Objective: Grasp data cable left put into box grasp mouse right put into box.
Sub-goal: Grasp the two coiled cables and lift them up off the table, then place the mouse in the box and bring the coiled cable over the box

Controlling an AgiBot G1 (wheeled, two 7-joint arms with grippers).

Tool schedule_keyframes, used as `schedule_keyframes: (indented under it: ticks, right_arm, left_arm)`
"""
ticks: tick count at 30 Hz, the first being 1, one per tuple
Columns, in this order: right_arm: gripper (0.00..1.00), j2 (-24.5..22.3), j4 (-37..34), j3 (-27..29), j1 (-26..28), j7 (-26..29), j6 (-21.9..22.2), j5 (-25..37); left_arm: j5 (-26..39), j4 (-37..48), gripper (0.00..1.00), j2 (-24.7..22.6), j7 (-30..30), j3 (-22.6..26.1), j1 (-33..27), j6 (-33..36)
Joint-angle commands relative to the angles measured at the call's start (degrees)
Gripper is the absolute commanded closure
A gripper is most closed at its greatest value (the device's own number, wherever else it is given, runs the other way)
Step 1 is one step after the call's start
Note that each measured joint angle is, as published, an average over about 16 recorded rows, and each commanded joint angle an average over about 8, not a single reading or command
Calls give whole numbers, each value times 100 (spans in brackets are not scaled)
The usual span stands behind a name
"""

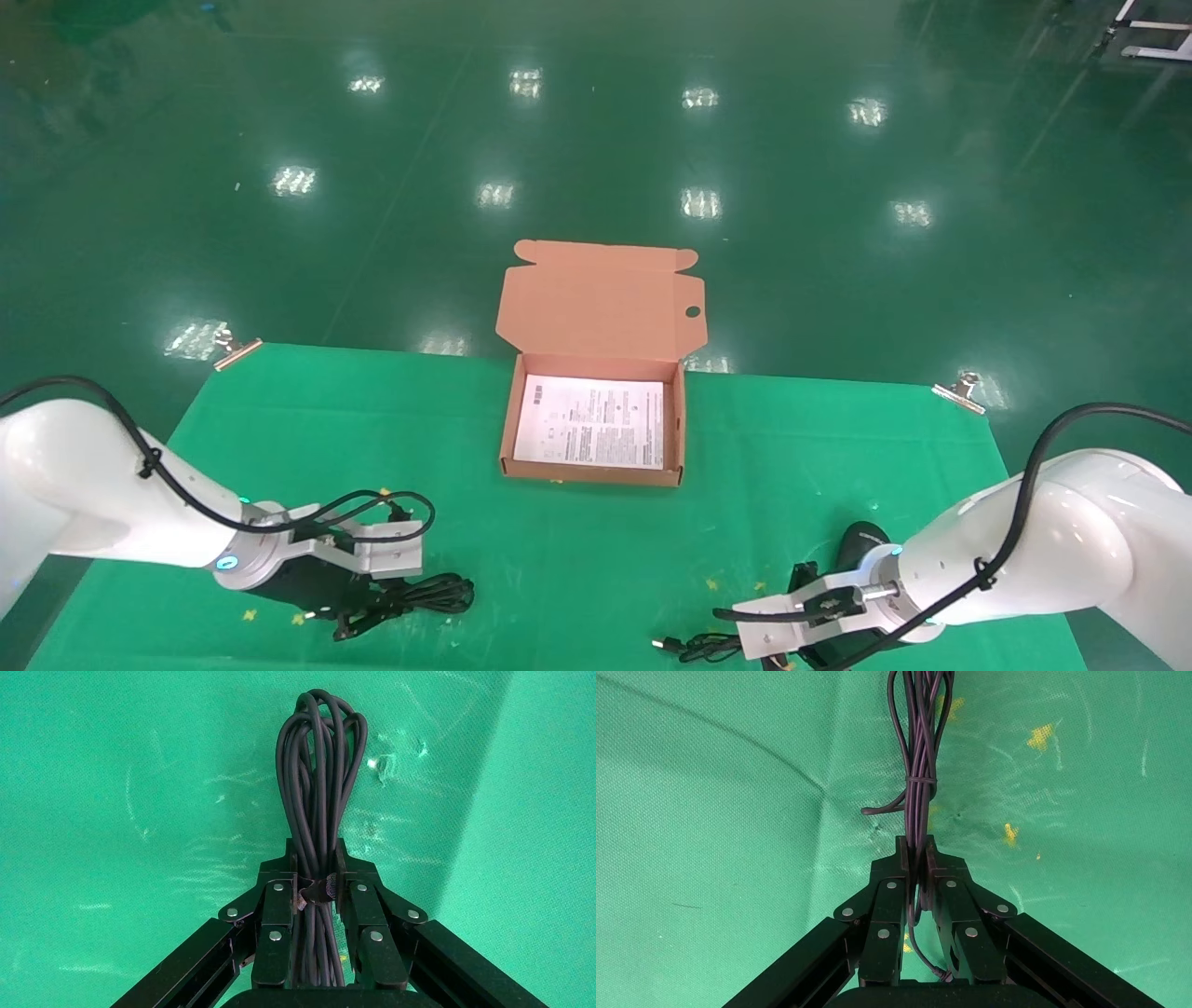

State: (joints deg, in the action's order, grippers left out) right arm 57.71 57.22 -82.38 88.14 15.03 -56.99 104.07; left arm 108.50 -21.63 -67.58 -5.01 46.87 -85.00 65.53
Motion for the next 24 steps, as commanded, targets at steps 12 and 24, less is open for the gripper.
schedule_keyframes:
  ticks: [12,24]
  right_arm:
    - [100,-749,861,328,737,852,80,373]
    - [100,-536,1366,763,1775,1594,583,1383]
  left_arm:
    - [-90,-928,100,515,-102,-158,-212,-89]
    - [168,-3093,100,1035,648,-392,-243,-800]
